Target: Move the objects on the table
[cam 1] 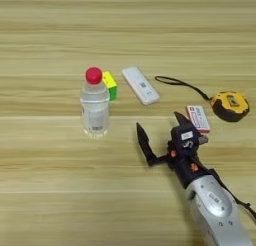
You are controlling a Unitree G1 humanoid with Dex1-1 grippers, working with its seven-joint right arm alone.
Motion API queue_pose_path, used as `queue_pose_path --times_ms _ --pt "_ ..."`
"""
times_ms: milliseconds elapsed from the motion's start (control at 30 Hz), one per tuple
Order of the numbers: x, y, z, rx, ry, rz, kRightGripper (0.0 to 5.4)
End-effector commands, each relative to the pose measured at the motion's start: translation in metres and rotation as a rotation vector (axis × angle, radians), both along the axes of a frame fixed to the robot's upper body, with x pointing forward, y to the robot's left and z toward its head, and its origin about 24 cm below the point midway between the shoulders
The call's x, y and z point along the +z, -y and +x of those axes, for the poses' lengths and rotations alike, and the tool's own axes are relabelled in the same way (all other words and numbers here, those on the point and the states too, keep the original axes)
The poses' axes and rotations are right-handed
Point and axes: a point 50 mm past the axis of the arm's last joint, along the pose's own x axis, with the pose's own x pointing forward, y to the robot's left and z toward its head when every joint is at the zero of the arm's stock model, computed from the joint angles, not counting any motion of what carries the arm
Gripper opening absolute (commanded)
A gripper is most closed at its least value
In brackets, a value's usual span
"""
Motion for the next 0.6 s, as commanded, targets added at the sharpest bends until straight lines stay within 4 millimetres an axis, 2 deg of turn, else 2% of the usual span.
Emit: queue_pose_path --times_ms 33,300,600 --pt "0.022 -0.007 0.004 0.073 0.137 -0.017 5.37" --pt "0.023 -0.025 0.002 0.183 0.154 -0.025 5.37" --pt "0.022 -0.041 0.013 0.323 0.126 0.018 5.37"
